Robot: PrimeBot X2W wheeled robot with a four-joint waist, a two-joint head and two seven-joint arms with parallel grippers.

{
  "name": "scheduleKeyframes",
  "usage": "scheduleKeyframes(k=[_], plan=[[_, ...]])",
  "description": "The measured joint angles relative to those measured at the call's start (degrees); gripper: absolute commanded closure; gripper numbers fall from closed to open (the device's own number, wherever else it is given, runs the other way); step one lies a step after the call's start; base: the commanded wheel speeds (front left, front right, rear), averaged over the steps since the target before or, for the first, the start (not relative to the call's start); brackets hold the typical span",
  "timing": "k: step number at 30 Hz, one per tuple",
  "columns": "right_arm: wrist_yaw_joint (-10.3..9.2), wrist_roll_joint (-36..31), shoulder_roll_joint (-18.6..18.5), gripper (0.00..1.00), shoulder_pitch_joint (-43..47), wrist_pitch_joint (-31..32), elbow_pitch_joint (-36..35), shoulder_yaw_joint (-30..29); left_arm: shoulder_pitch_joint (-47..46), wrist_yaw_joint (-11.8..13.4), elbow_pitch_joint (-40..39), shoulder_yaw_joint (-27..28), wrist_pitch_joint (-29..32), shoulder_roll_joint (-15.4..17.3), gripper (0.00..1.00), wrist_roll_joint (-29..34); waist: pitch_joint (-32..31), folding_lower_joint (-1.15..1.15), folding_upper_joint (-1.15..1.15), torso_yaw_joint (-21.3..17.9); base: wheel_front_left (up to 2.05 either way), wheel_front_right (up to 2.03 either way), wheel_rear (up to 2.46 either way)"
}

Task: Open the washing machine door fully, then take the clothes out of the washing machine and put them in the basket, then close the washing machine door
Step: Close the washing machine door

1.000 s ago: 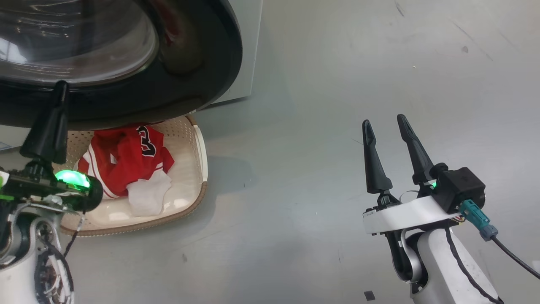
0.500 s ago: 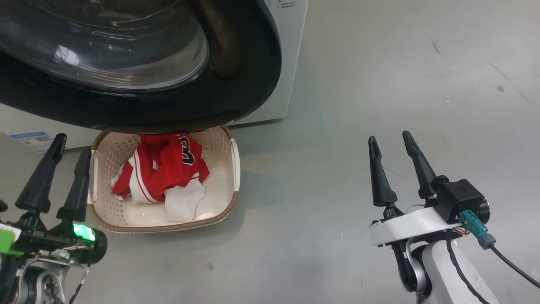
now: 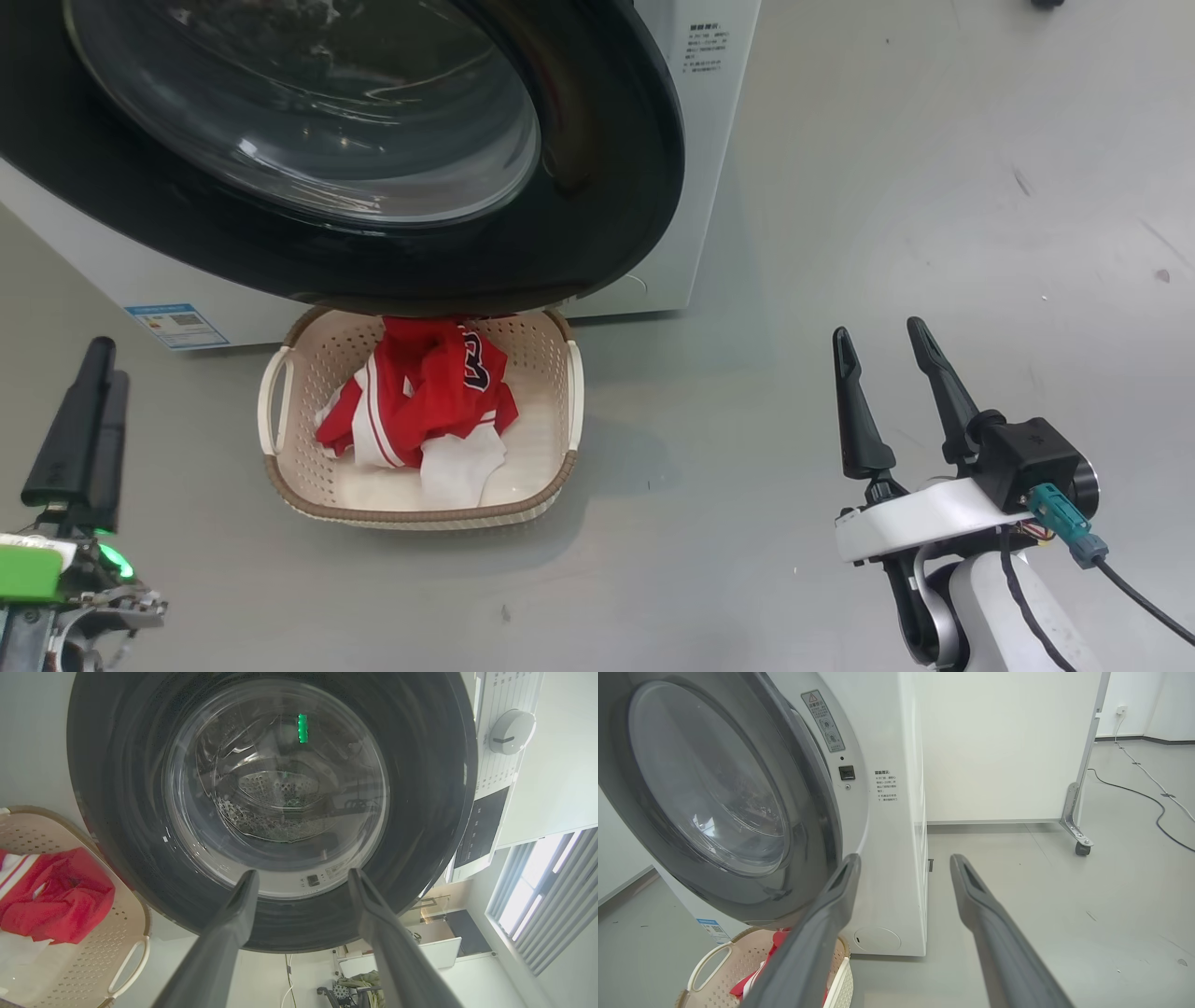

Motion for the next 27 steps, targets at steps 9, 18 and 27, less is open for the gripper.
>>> scheduleKeyframes(k=[9,18,27], plan=[[0.16,-0.43,-0.04,0.00,1.15,0.00,-0.05,-1.32,1.08,-0.01,-9.16,-3.96,-9.55,3.86,0.00,25.04,-2.91,0.00,0.00,1.14,0.00,0.00,0.00],[0.21,-1.01,-0.04,0.00,3.44,0.00,-0.20,-1.91,6.87,-0.02,-9.55,-8.08,-17.74,7.12,0.00,44.76,-5.24,0.00,0.00,1.31,0.00,0.00,0.00],[0.22,-1.52,-0.03,0.00,5.73,0.00,-0.40,-1.94,11.93,-0.02,-6.98,-12.33,-21.89,7.34,0.00,57.59,-6.65,0.00,0.00,1.38,0.00,0.00,0.00]])
